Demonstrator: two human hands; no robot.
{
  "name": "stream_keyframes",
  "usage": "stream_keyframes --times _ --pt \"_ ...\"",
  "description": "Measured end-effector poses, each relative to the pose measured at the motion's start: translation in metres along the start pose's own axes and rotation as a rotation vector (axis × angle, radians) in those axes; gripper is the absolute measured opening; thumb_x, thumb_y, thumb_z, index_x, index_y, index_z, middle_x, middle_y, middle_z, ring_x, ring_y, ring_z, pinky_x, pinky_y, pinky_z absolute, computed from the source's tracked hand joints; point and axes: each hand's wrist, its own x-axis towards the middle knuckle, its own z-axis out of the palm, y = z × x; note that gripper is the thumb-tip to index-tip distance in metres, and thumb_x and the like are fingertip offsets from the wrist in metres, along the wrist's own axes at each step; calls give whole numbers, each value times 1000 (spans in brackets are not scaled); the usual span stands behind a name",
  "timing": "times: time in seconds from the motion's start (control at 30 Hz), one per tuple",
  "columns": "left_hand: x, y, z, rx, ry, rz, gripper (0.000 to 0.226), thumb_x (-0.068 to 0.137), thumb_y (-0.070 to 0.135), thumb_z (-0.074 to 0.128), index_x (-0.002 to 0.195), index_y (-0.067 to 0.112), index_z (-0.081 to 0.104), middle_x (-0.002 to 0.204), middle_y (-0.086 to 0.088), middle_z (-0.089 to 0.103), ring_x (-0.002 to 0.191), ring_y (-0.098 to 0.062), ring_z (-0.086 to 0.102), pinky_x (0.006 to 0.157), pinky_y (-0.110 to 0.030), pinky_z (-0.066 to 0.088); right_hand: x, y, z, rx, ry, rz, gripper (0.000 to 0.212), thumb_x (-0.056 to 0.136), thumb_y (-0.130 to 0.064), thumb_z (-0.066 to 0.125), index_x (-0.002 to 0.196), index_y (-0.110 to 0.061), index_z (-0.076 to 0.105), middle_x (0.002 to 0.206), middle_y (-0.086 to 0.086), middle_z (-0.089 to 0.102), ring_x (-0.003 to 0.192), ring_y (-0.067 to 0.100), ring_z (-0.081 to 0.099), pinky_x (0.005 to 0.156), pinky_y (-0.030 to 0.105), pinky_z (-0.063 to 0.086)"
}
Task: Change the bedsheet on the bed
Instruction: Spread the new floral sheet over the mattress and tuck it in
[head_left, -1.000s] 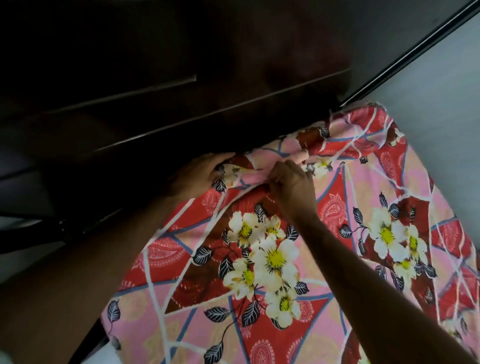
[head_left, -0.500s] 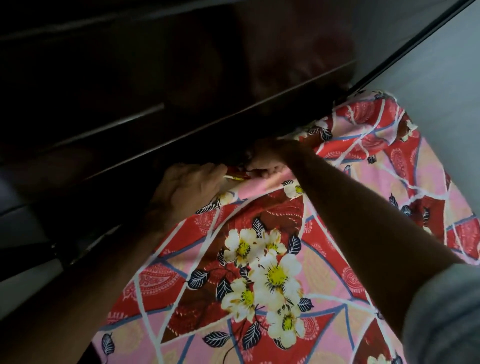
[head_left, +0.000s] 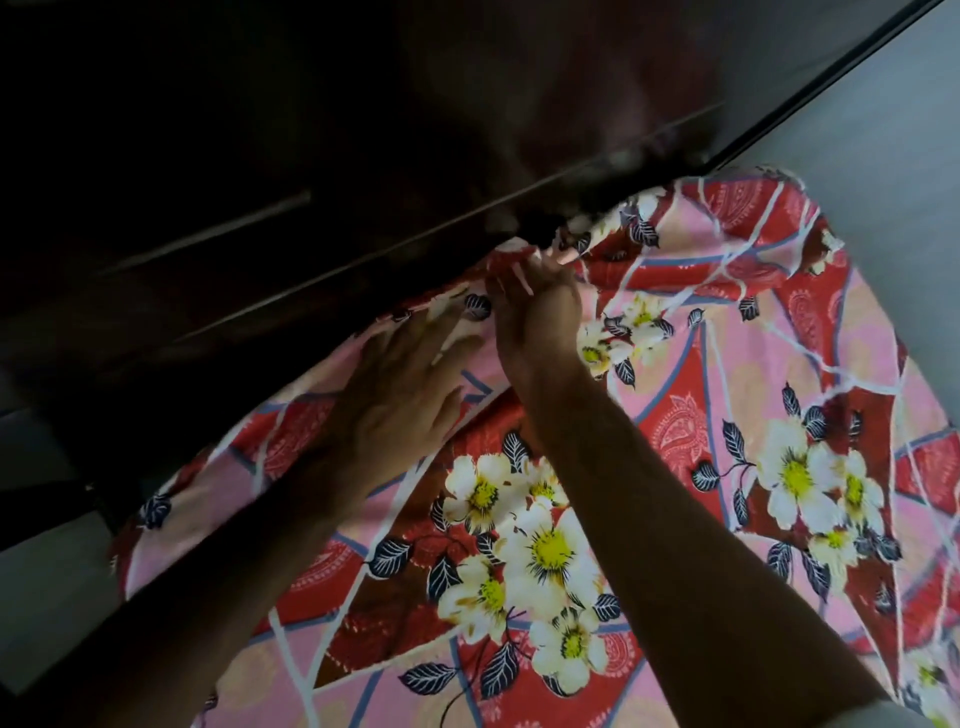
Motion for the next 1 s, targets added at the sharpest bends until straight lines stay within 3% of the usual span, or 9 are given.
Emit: stream_keyframes --times 0.07,0.2,0.3,0.47,0.57,0.63,0.73,0.87,1.0 --pt "-4 -5 13 54 -167 -74 62 100 48 28 156 22 31 168 -11 19 150 -36 29 110 -60 38 9 4 3 163 7 102 20 98 0 40 111 -7 54 88 8 61 84 18 60 73 28 53" --pt "-3 -8 29 91 -259 -221 79 96 64 18 161 19 19 168 -16 17 152 -39 22 115 -67 25 17 8 10 -35 -23 93 43 92 12 36 135 3 40 104 14 57 90 23 59 70 30 56" --pt "4 -7 26 66 -287 -257 85 94 68 15 160 15 23 163 -21 28 147 -42 32 114 -65 27 22 -21 -9 -513 -95 -24 44 92 11 47 133 -3 37 106 8 61 87 19 64 71 32 60" --pt "8 -11 27 15 -262 -269 86 94 70 18 157 14 32 157 -12 39 139 -36 44 109 -61 34 42 -81 -86 -1535 -36 -591 43 83 -2 61 124 -12 59 115 8 62 100 22 62 85 28 51" --pt "9 -11 29 -15 -239 -270 86 93 72 17 158 17 29 161 -7 35 144 -31 39 112 -58 31 60 -97 -92 -1790 -144 -470 43 89 -24 68 131 -22 59 111 -4 62 93 15 62 75 25 51" --pt "8 -13 31 -1 -243 -271 85 94 72 17 159 17 27 163 -7 33 146 -30 37 114 -59 30 70 -100 -80 -1862 -196 -466 25 94 -24 62 118 -24 68 98 -6 67 81 12 64 61 21 47" --pt "6 -12 31 12 -238 -258 81 97 69 23 157 16 30 161 -8 36 144 -31 41 113 -59 34 77 -98 -69 -1967 -43 -552 17 97 -24 54 103 -23 70 85 -3 63 73 15 58 50 19 32" --pt "4 -10 27 21 -159 -206 73 101 59 32 158 12 28 158 -11 38 143 -32 41 112 -55 36 86 -90 -50 -1639 47 -682 17 89 -24 56 95 -16 70 90 3 73 85 21 67 62 29 45" --pt "0 -1 23 71 -80 -169 74 104 49 37 162 10 13 168 -15 17 155 -35 17 122 -56 19 95 -76 -36 -1402 -13 -638 21 87 -16 55 102 -4 65 92 8 72 81 14 59 68 29 45"
